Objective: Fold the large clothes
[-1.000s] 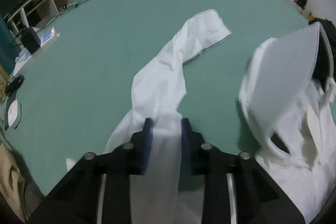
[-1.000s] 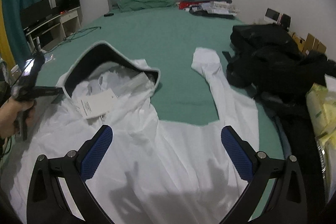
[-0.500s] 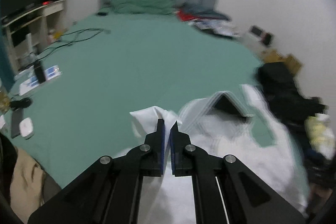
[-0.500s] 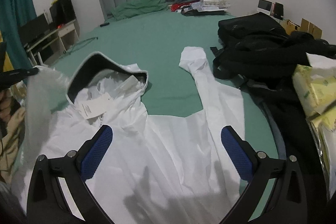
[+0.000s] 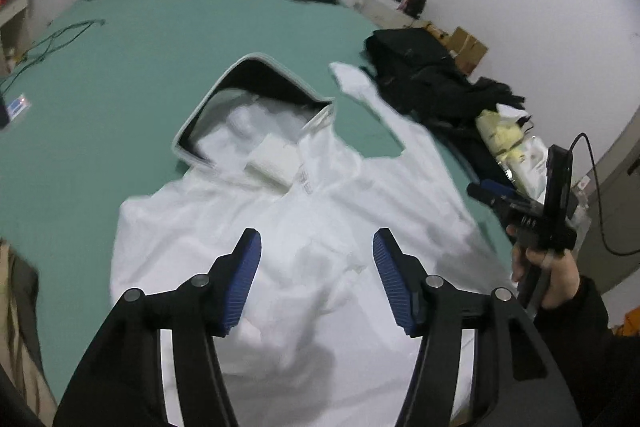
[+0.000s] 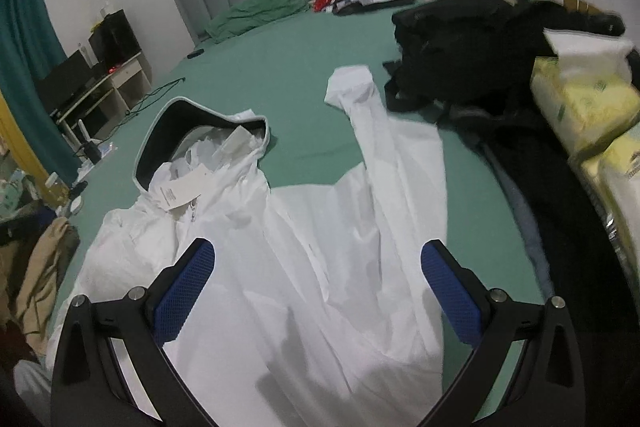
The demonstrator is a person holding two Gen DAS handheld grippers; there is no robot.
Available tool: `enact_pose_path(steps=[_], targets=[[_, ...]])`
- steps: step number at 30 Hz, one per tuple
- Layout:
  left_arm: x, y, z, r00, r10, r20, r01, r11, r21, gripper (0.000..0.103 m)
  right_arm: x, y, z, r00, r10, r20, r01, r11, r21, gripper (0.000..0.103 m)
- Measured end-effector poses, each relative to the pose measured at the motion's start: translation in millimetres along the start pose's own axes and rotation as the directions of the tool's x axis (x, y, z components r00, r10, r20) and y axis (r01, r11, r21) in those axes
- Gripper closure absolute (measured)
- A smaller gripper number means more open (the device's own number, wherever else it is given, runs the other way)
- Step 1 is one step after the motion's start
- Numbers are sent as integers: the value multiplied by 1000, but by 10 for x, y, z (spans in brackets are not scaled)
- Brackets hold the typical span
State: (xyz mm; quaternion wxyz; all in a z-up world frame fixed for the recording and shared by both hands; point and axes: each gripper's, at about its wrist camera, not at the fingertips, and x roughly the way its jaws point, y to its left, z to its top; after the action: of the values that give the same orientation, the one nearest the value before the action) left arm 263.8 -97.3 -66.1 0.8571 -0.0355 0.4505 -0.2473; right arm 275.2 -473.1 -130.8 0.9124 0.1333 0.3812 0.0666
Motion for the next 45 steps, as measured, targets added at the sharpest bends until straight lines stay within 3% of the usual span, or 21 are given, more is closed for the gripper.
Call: enact_pose_path(steps=[2, 5, 6, 10, 12, 15, 18, 19, 20, 22, 25, 26, 27, 28, 30, 33, 37, 40, 43, 45], targets=[[-36, 226, -35, 999, 44, -8, -45, 998, -42, 41, 100, -22, -34, 998, 54, -31, -53, 998, 24, 1], [16, 602, -99, 984, 176, -41, -179, 977, -116, 41, 279, 36, -121, 985, 150, -83, -145, 988, 60, 2], [34, 756, -144, 978, 202, -43, -206, 968, -144, 41, 325, 111, -155, 982, 162, -97, -159, 986, 43, 9], [214, 1116, -274, 964, 257, -69, -265, 949, -171, 41, 503, 548, -235, 964, 215, -155, -229, 970, -76, 24], [370, 1204, -345, 955, 282, -92, -294, 943, -156, 42, 616, 758, -236, 955, 229, -186, -256, 957, -135, 37], [514, 1310, -396, 955, 279, -97, -291, 945, -148, 42, 790, 1074, -158, 949, 232, -215, -281, 930, -236, 54], [600, 1363, -422, 956, 278, -92, -288, 949, -131, 42, 962, 1350, -29, 937, 256, -238, -323, 895, -309, 56], [645, 1397, -429, 956, 278, -93, -288, 949, -126, 49, 1035, 1422, 12, 928, 272, -256, -346, 883, -317, 56], [689, 1414, -434, 956, 279, -95, -289, 950, -115, 68, 1140, 1487, 44, 911, 293, -292, -380, 870, -313, 56], [769, 1450, -445, 945, 306, -119, -317, 944, -90, 91, 1349, 1579, 47, 893, 300, -336, -405, 861, -306, 56], [746, 1491, -446, 947, 309, -92, -317, 945, -86, 101, 1585, 1634, -51, 881, 272, -387, -403, 859, -315, 57], [713, 1505, -445, 940, 334, -75, -340, 937, -85, 102, 1617, 1634, -99, 873, 287, -394, -421, 852, -311, 74], [671, 1531, -443, 932, 358, -55, -362, 927, -95, 102, 1627, 1638, -124, 865, 307, -396, -440, 844, -307, 101], [638, 1572, -441, 926, 376, -45, -378, 918, -117, 102, 1621, 1631, -151, 858, 322, -400, -454, 840, -297, 100], [588, 1670, -436, 916, 399, -43, -400, 899, -176, 102, 1529, 1599, -161, 868, 330, -372, -449, 840, -304, 100], [494, 1785, -428, 894, 445, -44, -441, 862, -249, 102, 1209, 1483, -37, 902, 315, -295, -404, 857, -319, 100], [454, 1847, -443, 875, 480, -55, -475, 835, -278, 102, 552, 1223, 163, 955, 249, -161, -289, 902, -319, 100], [458, 1822, -442, 861, 505, -63, -501, 820, -277, 102, 93, 980, 228, 982, 176, -65, -187, 938, -292, 100], [478, 1762, -431, 847, 527, -71, -524, 805, -277, 102, -137, 714, 171, 993, 120, 18, -112, 965, -239, 100], [488, 1755, -429, 837, 540, -91, -542, 794, -275, 102, -105, 491, 33, 997, 80, -20, -82, 980, -183, 100]])
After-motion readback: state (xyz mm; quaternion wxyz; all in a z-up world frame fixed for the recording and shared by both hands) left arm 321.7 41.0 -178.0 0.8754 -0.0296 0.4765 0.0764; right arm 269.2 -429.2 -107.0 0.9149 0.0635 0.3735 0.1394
